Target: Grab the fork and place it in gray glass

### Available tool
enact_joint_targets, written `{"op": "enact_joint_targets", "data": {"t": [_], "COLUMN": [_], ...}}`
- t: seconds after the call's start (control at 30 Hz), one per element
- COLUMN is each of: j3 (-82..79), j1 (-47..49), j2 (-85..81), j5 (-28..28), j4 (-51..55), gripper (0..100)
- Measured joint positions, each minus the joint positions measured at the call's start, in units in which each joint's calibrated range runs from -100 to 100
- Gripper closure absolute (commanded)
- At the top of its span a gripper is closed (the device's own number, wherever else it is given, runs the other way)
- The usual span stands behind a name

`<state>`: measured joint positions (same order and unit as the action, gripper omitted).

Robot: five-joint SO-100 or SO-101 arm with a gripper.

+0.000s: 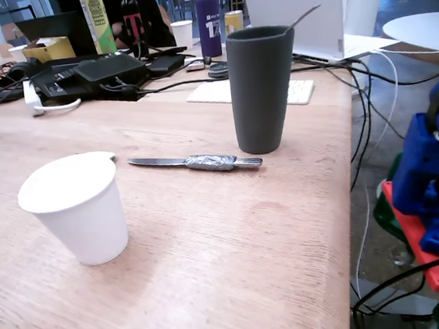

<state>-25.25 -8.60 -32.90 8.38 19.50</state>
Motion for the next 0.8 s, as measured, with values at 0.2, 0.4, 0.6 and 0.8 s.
{"op": "enact_joint_targets", "data": {"t": [0.2, 0.4, 0.6, 0.8], "j3": [-6.2, -7.4, -24.5, -52.5], "j1": [7.0, 6.8, 6.8, 6.8], "j2": [0.0, -3.0, -22.4, -45.0], "j5": [-4.4, -6.8, -6.8, -7.1], "j4": [-0.1, 0.0, 0.1, 0.1], "gripper": [75, 75, 80, 100]}}
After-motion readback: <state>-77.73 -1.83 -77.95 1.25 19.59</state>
